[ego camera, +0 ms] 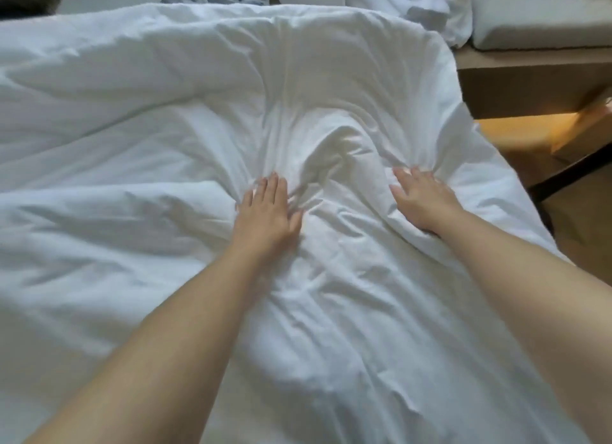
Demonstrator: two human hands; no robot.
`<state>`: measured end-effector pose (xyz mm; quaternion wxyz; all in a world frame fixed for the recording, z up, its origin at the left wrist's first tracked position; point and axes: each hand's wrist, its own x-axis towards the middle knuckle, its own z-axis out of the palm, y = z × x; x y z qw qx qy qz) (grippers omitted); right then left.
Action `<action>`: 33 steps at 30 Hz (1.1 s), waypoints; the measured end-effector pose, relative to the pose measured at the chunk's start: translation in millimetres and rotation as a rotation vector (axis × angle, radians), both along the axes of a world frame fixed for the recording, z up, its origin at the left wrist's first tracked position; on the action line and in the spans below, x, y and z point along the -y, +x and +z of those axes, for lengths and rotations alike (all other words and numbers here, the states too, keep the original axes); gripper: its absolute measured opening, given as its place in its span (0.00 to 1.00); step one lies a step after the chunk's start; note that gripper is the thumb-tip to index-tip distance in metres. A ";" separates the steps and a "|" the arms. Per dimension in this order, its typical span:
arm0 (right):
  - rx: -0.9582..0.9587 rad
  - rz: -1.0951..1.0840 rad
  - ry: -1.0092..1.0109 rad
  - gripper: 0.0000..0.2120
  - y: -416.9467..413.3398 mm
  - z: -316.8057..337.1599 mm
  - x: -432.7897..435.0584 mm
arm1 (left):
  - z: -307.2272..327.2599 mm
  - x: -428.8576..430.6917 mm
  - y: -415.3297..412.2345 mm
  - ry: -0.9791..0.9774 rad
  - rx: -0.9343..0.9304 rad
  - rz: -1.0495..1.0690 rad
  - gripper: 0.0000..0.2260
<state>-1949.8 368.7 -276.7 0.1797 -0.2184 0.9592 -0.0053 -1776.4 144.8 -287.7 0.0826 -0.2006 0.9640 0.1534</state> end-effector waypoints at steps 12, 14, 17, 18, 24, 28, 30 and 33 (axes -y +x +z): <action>-0.056 0.071 0.173 0.30 292.3 -9.0 -134.1 | -0.6 -90.7 233.8 -0.097 0.110 -0.130 0.32; -0.052 0.087 0.205 0.30 310.0 -5.2 -146.8 | 2.5 -102.8 259.2 -0.092 0.093 -0.145 0.36; 0.110 0.096 0.215 0.27 330.6 12.4 -161.5 | 11.3 -128.3 302.1 -0.039 0.192 -0.161 0.37; 0.172 0.089 0.210 0.26 342.2 21.9 -167.5 | 17.6 -137.4 315.7 -0.010 0.246 -0.163 0.37; 0.452 0.166 0.236 0.31 404.7 60.3 -223.2 | 54.7 -198.6 395.7 0.009 0.478 -0.395 0.43; 0.491 0.227 0.262 0.39 428.6 73.8 -266.7 | 68.9 -249.4 422.9 0.022 0.561 -0.394 0.43; 0.426 0.262 0.302 0.43 450.9 86.1 -297.6 | 83.9 -272.5 435.4 0.051 0.465 -0.259 0.37; 0.379 0.436 0.355 0.52 478.5 99.5 -336.7 | 102.0 -301.7 463.9 0.154 0.429 -0.208 0.33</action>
